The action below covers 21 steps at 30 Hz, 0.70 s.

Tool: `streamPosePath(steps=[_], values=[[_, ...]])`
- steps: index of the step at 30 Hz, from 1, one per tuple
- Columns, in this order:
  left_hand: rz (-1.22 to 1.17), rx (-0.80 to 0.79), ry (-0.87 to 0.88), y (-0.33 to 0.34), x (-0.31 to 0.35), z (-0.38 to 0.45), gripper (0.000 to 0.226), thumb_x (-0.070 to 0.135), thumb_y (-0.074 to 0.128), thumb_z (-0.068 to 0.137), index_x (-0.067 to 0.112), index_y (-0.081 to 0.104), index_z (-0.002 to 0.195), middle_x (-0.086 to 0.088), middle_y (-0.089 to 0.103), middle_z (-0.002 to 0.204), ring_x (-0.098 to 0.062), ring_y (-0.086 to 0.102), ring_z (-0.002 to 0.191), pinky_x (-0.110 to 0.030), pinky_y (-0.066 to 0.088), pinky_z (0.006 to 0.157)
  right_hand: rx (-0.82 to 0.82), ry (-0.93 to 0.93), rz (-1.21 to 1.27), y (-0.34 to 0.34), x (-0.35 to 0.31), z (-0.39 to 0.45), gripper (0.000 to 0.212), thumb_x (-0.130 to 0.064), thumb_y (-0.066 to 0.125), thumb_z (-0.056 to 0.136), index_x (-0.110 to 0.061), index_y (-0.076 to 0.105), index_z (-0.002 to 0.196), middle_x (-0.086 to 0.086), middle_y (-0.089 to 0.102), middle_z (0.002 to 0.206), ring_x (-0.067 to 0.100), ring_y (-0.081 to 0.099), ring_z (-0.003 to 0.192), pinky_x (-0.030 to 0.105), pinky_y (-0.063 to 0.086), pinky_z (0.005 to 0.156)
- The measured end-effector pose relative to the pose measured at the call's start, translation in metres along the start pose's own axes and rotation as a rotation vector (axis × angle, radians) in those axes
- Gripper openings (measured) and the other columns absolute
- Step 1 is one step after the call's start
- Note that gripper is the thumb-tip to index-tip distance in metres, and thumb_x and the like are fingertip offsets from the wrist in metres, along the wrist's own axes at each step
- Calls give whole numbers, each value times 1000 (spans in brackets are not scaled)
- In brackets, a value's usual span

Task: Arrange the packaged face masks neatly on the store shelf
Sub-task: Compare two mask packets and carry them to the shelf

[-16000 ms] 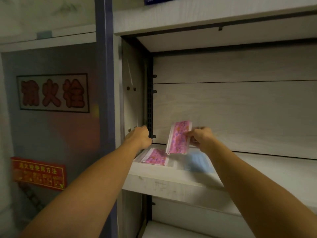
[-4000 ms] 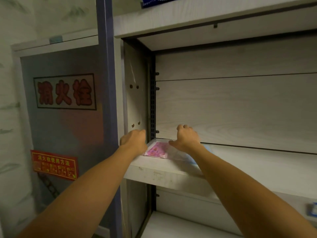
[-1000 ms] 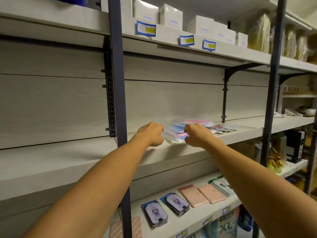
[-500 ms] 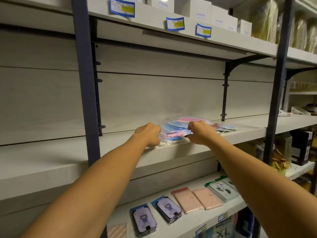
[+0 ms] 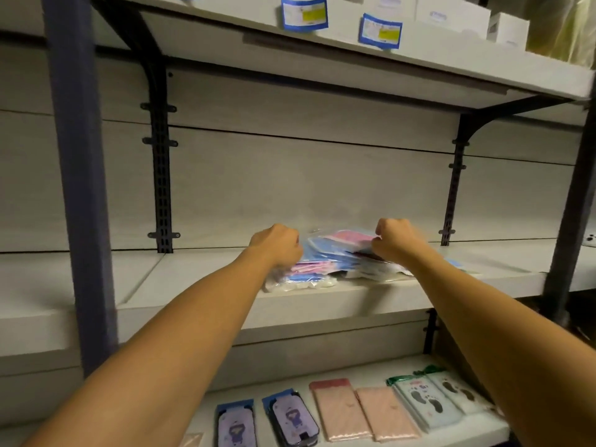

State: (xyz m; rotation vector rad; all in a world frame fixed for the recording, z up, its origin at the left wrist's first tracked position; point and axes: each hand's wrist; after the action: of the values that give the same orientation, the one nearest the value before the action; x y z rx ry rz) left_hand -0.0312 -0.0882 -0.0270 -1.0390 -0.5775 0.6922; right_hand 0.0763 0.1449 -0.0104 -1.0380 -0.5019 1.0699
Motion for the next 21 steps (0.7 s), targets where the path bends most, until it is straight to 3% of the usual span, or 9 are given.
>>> streamPosePath(steps=[5,7,9,11,14,16,19,21], values=[[-154,14,-178,8,19,27,26,29,51,96,10,65,85,-17,65,97,-35,65,89,-29,39,61,-3,-15,68,11,21,38,35,-37,57,95,-6,65,108,19,68,107,38,62,94,37,52,75],[-266,34,-247,12,28,37,32,39,55,97,13,59,78,-12,60,85,-31,60,75,-28,36,56,-51,-17,112,14,24,52,45,-49,57,95,-4,64,101,18,67,102,37,61,93,35,47,71],[-372,34,-296,16,34,47,42,50,64,92,14,55,73,-7,58,80,-26,56,70,-30,41,56,-112,-14,131,18,23,61,52,-59,59,91,-7,60,86,17,63,92,36,59,88,33,41,68],[-420,12,-331,19,38,53,48,56,77,79,11,63,79,-8,65,85,-26,64,78,-35,53,66,-167,-12,129,19,21,65,53,-61,63,88,-10,55,80,13,58,88,34,54,85,32,40,69],[-447,-28,-380,19,41,55,51,45,88,72,4,69,96,-13,69,99,-30,69,92,-42,59,84,-249,-4,154,18,17,72,44,-52,65,91,-8,61,98,13,57,96,33,56,94,30,41,74],[-495,-45,-433,16,42,57,54,33,91,71,2,65,107,-14,67,107,-31,68,100,-43,57,92,-244,6,206,16,15,76,34,-39,66,92,-5,62,96,17,61,103,34,57,97,29,41,75],[-556,-28,-512,12,42,61,46,20,91,72,4,65,107,-13,68,104,-28,69,95,-38,58,88,-240,49,316,10,15,81,28,-26,70,89,-7,56,73,15,62,84,29,57,76,27,44,66],[-581,-1,-563,13,44,62,34,12,88,73,6,67,98,-12,69,89,-25,67,76,-35,59,74,-317,105,485,9,15,86,23,-15,77,81,-5,60,69,13,61,62,24,58,57,27,49,55]])
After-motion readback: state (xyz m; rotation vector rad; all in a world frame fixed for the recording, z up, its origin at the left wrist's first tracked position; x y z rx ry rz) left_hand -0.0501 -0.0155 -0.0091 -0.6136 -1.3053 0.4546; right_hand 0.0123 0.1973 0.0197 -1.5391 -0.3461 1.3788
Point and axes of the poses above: each hand's wrist, its own z-axis towards the middle knuckle, its own y-axis out of the palm, x = y × z
